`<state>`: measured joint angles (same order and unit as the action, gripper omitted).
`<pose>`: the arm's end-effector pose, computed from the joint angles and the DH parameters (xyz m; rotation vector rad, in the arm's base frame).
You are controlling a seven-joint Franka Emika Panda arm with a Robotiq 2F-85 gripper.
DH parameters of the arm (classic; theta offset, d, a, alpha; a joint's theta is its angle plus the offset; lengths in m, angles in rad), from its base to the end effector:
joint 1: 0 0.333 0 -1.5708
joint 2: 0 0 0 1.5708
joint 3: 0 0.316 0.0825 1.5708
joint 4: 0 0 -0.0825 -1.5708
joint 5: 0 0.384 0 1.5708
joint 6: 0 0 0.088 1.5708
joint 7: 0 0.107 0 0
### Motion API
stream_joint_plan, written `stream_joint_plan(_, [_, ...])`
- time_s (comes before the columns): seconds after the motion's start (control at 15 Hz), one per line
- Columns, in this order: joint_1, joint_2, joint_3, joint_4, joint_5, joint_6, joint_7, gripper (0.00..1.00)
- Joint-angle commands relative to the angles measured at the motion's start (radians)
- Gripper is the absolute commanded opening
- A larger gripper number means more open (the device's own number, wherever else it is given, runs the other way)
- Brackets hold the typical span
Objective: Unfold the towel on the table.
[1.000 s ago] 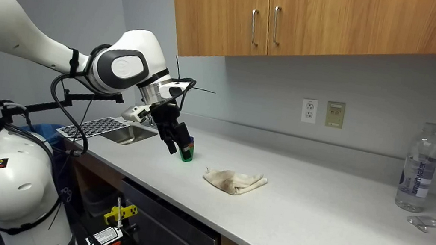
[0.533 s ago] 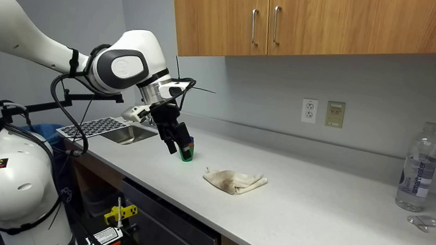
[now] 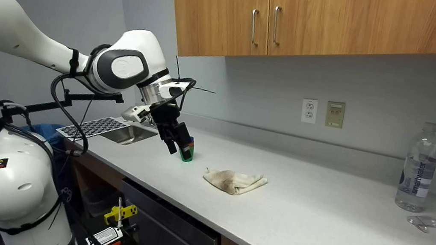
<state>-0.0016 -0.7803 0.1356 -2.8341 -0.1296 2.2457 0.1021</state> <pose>0.3201 0.0352 0.4208 2.9404 0.1083 0.3001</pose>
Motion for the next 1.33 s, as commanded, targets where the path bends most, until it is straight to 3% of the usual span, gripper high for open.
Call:
stream_joint_plan(0.0, [0.006, 0.000, -0.006, 0.002, -0.005, -0.004, 0.004, 1.00])
stream_joint_plan(0.6, [0.012, 0.014, -0.012, 0.023, 0.006, -0.002, 0.004, 1.00])
stream_joint_plan(1.0, [0.058, 0.050, -0.057, 0.051, 0.087, 0.028, -0.025, 1.00])
stream_joint_plan(1.07, [0.032, 0.242, -0.073, 0.212, 0.086, 0.065, -0.042, 1.00])
stream_joint_plan(1.27, [0.046, 0.352, -0.095, 0.320, 0.124, 0.113, -0.061, 1.00])
